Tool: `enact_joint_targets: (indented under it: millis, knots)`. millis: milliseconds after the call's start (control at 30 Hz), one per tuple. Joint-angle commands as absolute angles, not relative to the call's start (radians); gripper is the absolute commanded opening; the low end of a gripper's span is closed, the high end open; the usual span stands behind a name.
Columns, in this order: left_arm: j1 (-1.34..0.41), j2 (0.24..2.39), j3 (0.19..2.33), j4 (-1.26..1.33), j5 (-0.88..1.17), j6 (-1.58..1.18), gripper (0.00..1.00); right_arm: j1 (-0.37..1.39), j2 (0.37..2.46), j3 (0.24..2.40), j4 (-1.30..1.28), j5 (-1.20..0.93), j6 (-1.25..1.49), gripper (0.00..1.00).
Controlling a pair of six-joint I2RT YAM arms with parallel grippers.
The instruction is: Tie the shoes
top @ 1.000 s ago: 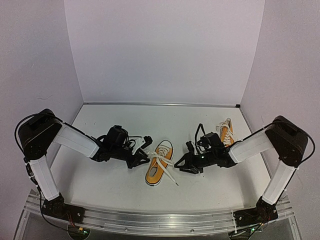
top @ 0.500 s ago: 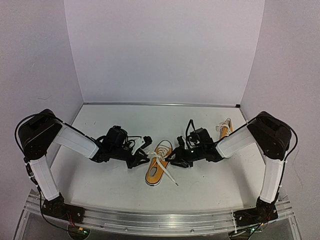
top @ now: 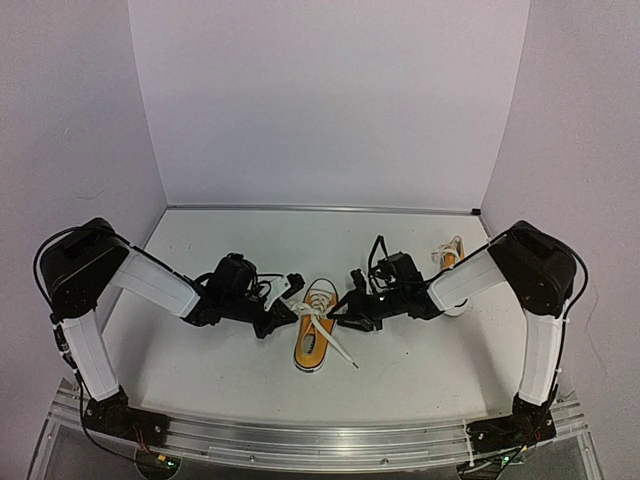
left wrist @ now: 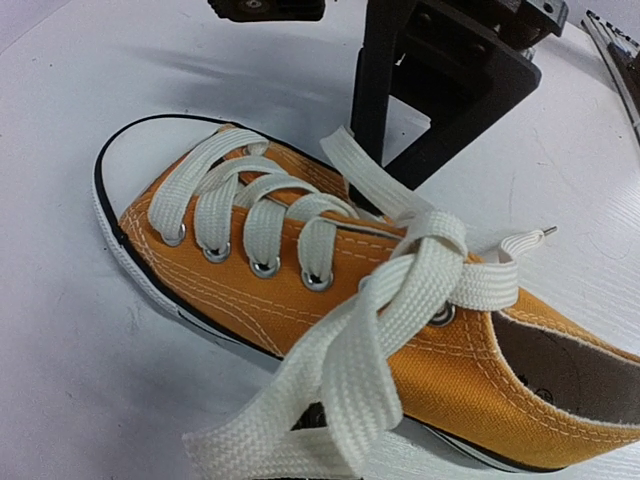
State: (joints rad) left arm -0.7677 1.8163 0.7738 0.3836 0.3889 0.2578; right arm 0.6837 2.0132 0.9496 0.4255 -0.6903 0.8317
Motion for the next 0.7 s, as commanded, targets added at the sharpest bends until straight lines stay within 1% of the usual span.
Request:
enact_joint_targets:
  millis: [0,367,667]
  knots:
    - [-0.769,1.735,0.777,0.344,0.326,0.205,0.0,0.683,1.964,0.945,0.46,-0.679,0.831,0.42]
    - [-0.767,1.642,0.744,0.253,0.277,0.173,0.0,0.683,1.91,0.908,0.432,-0.574,0.83,0.4]
    - [-0.746,1.601,0.731,0.201,0.243,0.172,0.0,0.683,1.851,0.869,0.431,-0.61,0.801,0.37]
